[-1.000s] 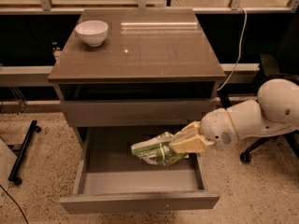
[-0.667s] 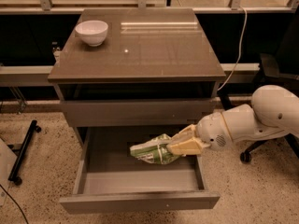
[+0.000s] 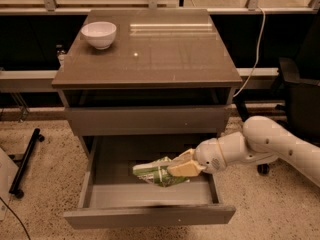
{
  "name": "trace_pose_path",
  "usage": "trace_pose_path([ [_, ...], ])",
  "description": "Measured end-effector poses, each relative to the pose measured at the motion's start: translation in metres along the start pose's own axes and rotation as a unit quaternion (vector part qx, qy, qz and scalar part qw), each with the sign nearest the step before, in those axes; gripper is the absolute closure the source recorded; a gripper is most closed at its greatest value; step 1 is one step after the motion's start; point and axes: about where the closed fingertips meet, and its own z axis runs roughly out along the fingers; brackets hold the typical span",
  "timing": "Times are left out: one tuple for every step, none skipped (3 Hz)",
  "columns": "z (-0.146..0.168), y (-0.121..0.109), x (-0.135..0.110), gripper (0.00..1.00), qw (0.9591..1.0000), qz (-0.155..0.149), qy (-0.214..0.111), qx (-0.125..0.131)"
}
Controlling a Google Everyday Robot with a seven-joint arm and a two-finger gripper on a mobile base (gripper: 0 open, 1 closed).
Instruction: Place green jalapeno chip bag into middle drawer
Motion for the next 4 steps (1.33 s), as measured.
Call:
trace_pose_path([
  [0.031, -0.028, 0.026, 1.00, 0.9995, 0.022, -0.022, -0.005],
  [0.060, -0.048, 0.049, 0.82, 0.9982, 0.043, -0.042, -0.004],
  [0.088, -0.065, 0.069, 0.59, 0.9962, 0.069, -0.053, 0.006],
  [0.106, -0.075, 0.082, 0.35, 0.9945, 0.086, -0.056, 0.018],
])
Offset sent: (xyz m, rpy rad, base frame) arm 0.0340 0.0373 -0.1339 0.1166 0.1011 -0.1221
